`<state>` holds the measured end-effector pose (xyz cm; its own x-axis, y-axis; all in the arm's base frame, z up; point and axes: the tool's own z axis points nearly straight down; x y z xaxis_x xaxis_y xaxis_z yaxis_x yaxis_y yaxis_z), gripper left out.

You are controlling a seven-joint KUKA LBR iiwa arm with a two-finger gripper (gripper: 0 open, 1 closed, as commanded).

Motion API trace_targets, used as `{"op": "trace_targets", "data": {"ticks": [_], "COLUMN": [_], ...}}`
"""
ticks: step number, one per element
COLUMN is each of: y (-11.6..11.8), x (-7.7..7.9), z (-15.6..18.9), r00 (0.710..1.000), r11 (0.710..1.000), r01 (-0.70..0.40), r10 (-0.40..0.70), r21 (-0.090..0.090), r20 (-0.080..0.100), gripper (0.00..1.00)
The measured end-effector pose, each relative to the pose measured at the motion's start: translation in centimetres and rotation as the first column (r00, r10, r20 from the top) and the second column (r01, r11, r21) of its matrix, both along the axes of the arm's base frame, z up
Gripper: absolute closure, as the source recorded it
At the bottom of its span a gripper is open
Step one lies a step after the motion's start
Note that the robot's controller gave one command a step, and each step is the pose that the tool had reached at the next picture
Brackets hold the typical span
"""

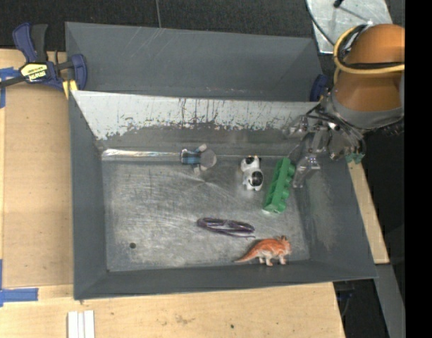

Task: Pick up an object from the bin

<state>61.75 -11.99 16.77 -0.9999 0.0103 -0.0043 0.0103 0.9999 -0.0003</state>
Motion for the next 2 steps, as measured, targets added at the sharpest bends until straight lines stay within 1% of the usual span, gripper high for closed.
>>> {"op": "trace_targets", "data": {"ticks": [1,2], "y": [0.0,1.4], "x": [0.0,-2.0], "z": [0.0,-4.5], "r00": [1.000,0.998], "r11": [1.000,0.998], "r01": [0.000,-0.058], "r10": [0.000,0.058], "r21": [0.000,-0.002], "r20": [0.000,0.005], "gripper": [0.00,0.00]}}
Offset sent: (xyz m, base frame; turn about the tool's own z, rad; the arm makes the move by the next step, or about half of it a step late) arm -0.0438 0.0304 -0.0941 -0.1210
